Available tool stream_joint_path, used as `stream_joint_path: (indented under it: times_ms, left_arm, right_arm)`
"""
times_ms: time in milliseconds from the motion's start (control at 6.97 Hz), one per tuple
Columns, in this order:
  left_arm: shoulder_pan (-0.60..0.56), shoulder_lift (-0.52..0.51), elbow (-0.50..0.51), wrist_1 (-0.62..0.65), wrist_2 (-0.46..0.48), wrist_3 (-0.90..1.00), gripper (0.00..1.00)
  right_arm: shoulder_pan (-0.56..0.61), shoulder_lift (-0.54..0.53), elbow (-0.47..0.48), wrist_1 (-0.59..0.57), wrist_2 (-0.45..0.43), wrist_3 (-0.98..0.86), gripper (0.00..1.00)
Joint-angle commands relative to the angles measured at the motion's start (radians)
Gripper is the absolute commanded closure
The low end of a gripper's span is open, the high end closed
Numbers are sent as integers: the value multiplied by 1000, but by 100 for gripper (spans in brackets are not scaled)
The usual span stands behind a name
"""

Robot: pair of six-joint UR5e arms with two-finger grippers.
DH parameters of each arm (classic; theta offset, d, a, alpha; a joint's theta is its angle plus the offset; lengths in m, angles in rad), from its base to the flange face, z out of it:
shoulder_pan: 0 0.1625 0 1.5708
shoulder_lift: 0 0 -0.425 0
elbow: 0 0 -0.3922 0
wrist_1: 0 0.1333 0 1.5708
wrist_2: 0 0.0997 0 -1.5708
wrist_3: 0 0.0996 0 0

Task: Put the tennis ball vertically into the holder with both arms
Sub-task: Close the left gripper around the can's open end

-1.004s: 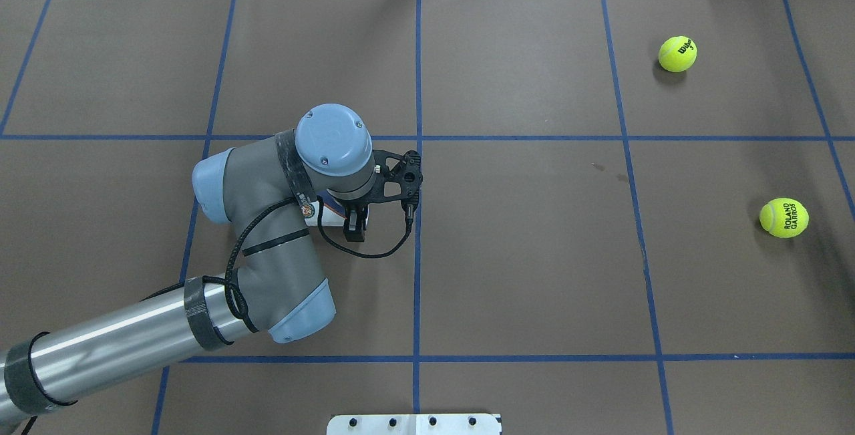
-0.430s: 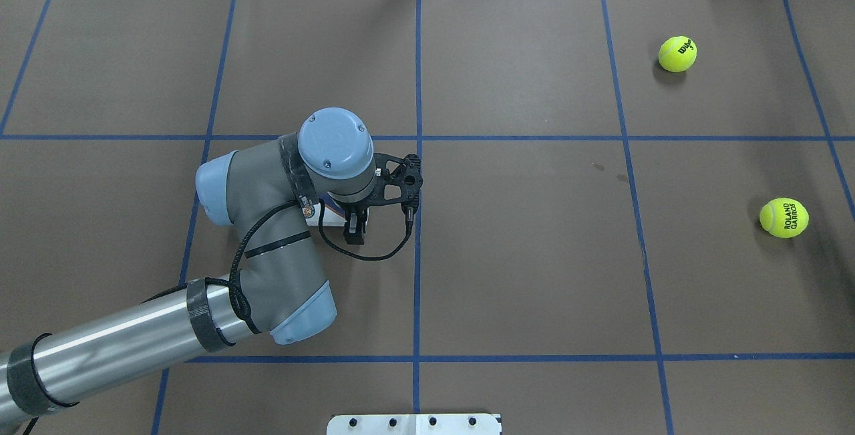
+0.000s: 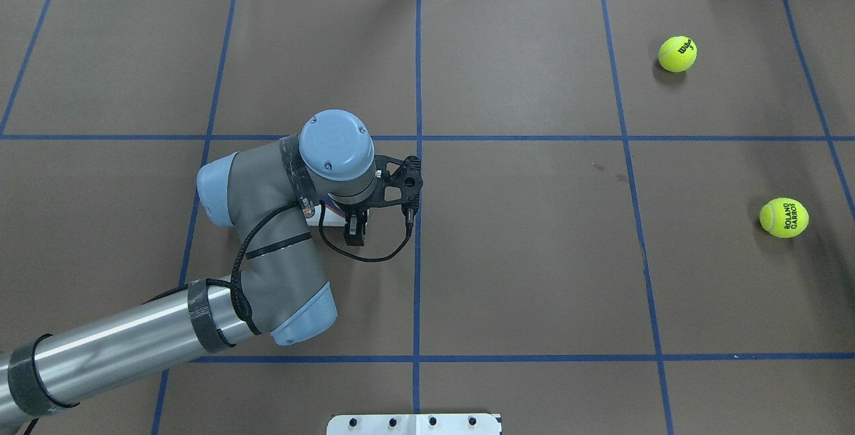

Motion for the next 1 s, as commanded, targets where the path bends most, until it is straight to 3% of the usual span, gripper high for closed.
stream_joint_path:
  times_ms: [0, 287, 861]
  left_arm:
    - [1, -1, 0, 0, 0, -1, 1]
    - [1, -1, 2, -3, 0, 1, 5]
    - [1, -3, -3, -29, 0, -1, 26]
  right_arm:
    - [0, 0, 0, 0, 0, 0, 1]
    - [0, 0, -2, 0, 0, 0, 1]
    - [0, 0, 0, 0, 0, 0, 1]
